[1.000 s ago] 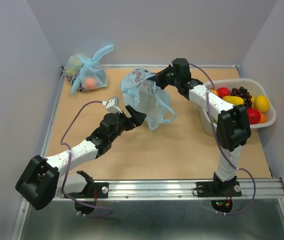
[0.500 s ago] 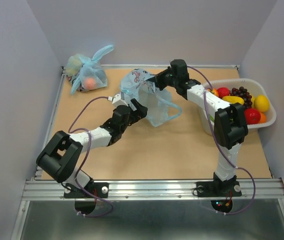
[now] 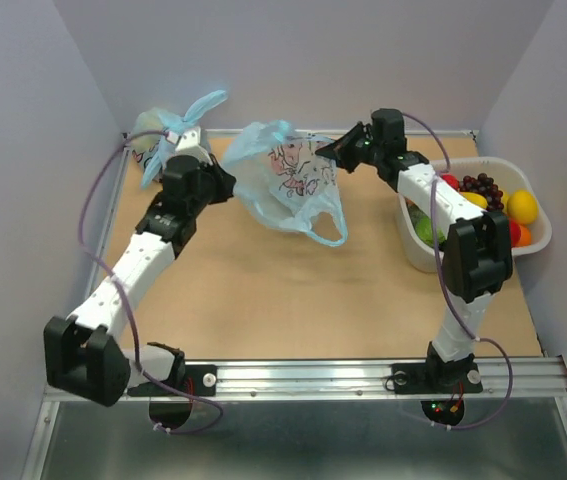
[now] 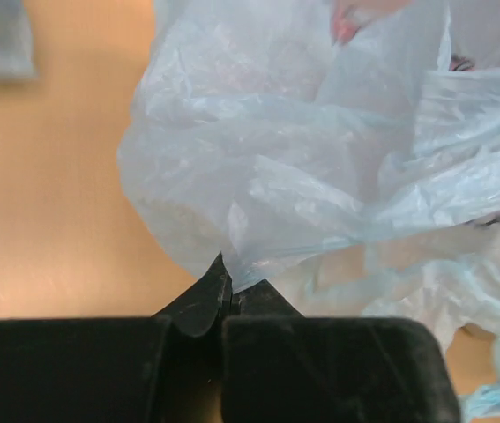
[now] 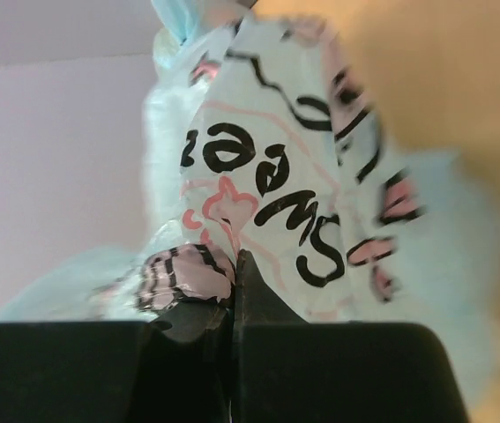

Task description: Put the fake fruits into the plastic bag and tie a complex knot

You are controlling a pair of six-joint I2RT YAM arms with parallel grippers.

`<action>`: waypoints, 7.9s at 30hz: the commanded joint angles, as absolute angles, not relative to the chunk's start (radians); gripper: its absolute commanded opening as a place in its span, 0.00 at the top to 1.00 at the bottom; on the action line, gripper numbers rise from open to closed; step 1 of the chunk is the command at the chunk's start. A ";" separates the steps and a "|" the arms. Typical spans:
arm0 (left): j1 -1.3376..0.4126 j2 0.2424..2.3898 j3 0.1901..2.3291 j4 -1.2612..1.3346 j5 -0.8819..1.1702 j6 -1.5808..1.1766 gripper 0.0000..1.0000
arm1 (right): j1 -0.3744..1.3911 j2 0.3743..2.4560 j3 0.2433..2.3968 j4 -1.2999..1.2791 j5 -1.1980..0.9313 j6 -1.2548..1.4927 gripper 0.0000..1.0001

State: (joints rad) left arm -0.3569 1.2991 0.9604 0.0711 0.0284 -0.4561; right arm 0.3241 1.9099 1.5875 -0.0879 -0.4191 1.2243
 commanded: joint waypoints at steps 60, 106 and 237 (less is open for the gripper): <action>-0.209 1.339 1.163 -0.301 1.201 -0.489 1.00 | 0.739 1.065 1.017 -0.442 -0.739 -1.455 0.00; -0.178 1.353 1.351 -0.554 0.941 0.071 1.00 | 0.169 1.715 1.611 -0.164 -1.015 0.658 0.45; -0.138 1.299 1.154 -0.247 0.681 -0.515 1.00 | -0.224 1.626 1.732 -1.388 -0.469 -0.457 0.01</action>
